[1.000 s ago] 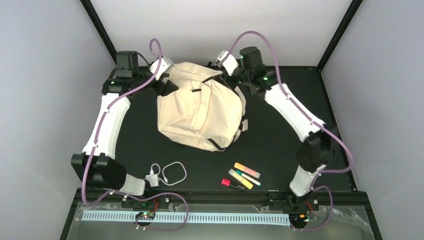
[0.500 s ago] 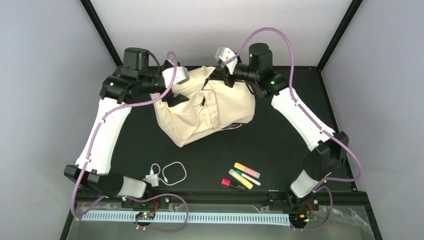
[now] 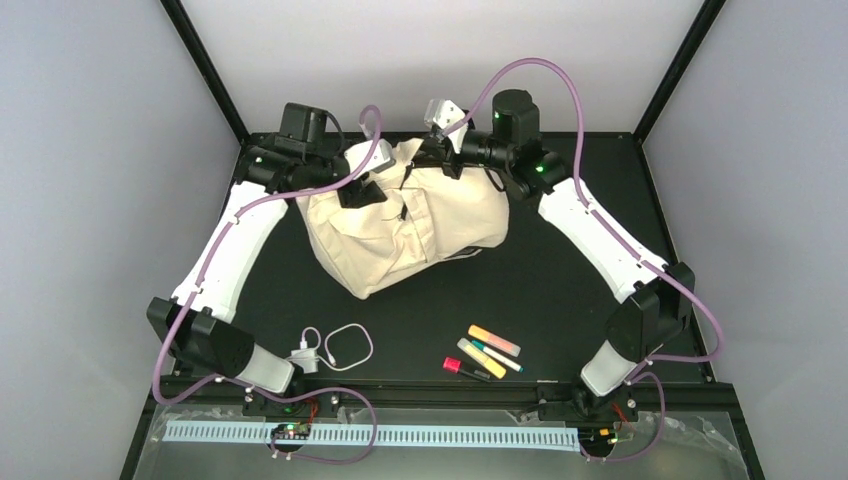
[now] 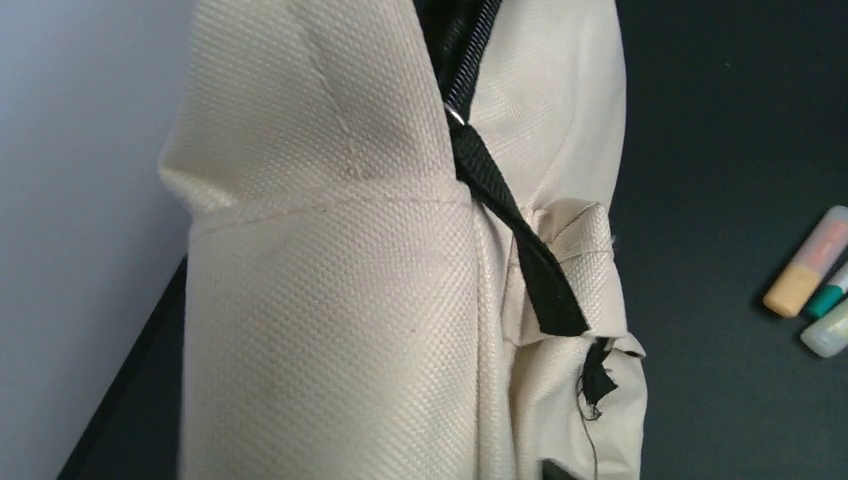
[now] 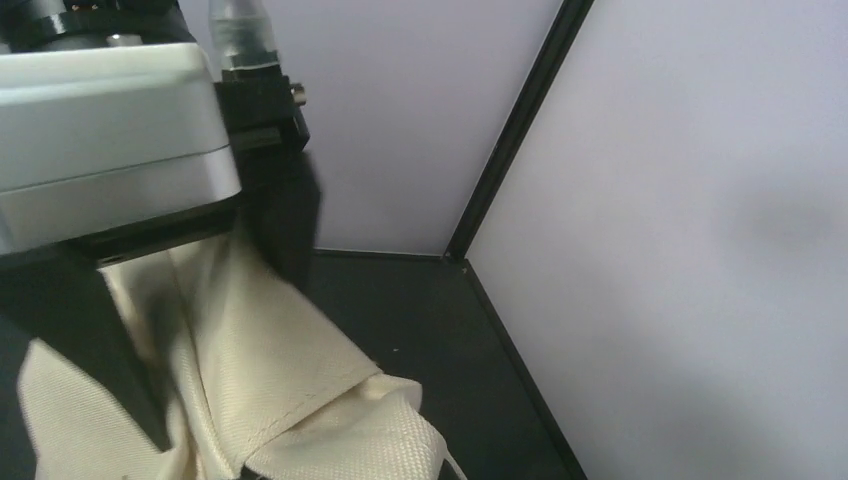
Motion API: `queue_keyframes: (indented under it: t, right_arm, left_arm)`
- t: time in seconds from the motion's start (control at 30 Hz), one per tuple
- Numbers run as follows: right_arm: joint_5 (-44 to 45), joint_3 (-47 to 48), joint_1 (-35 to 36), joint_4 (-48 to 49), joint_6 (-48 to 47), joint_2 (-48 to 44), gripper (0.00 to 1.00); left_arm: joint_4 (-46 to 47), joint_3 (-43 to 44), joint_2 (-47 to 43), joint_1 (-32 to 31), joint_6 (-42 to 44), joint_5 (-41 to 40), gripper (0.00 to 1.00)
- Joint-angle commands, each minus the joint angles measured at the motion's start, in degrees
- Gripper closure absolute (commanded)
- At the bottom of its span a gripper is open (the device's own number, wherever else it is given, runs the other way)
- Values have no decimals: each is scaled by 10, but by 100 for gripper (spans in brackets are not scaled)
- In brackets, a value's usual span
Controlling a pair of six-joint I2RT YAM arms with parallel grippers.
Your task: Pack the student bag
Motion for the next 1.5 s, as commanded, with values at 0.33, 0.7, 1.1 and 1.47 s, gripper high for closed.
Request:
queue_keyframes:
  t: [0.33,0.7,1.1,1.47]
  right_arm:
    - [462,89,-7,-226,298,-95,36]
    - [343,-162,144,-28,494,-206,71]
    - [336,-70,165,-51,476,-80,58]
    - [382,-32,164,-75,458,-45,59]
  left_arm:
    - [32,-27,-67,-3,-139,-20,98]
    - [35,-32,-69,-4,-169,-10,98]
    - [37,-33,-74,-10,-174,0,98]
    - [28,-29,-81,-14,-165,7,98]
